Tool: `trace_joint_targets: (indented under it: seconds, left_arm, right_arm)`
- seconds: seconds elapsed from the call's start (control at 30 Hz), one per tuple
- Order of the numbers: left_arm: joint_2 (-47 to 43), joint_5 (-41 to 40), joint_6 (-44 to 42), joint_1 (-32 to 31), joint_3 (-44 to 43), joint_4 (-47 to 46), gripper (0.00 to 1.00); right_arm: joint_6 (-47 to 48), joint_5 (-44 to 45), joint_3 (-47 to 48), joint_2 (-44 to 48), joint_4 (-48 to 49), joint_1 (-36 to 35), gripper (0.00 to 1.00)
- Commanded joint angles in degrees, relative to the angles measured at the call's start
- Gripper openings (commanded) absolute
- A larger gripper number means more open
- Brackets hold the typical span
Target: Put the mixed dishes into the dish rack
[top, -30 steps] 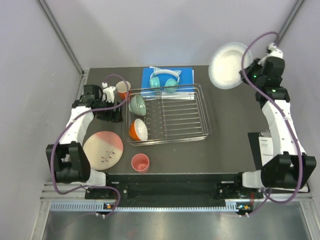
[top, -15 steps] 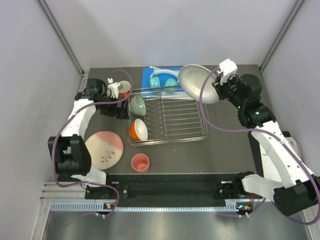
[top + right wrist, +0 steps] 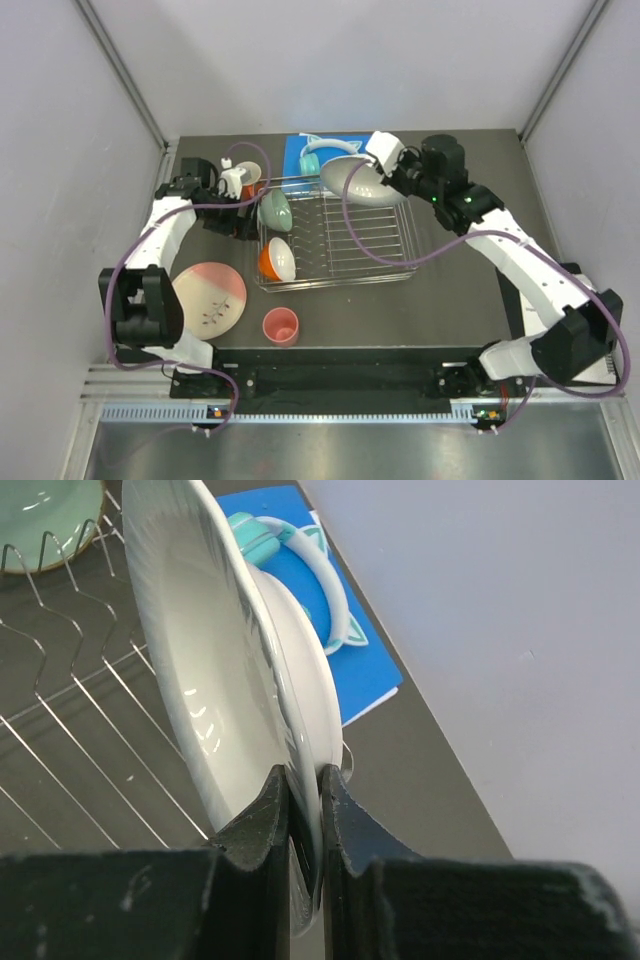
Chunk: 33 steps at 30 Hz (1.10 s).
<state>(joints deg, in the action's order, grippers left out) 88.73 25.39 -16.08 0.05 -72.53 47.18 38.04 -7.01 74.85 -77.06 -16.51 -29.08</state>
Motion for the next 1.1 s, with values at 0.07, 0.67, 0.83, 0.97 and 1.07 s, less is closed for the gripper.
trace_joint_targets:
  seconds: [0.07,0.67,0.83,0.97,1.07]
  left_arm:
    - [1.1,-1.5,-3.3,0.1,-0.8,-0.9,0.62]
    - [3.1,0.7,-5.1,-1.5,-2.4,1.3,0.64]
    - [1.4,0.4,-5.8,-1.5,-2.9,2.6,0.69]
    - [0.0,0.5,-6.2,-1.5,-2.0,2.3,0.71]
    - [0.0,1.0,-6.0,-1.4,-1.6,2.1,0.71]
  right_arm:
    - [4.2,-2.8,7.9,-4.3,10.0,-3.3,0.00]
    - [6.0,-3.8,13.8,-13.7,10.1,-7.9,0.00]
    - [5.8,-4.3,13.7,-15.2,10.8,-8.1,0.00]
    - [4.9,-5.3,13.7,-16.8,11.6,-8.3,0.00]
    - [4.1,-5.6,13.9,-18.0,11.9,-8.8,0.00]
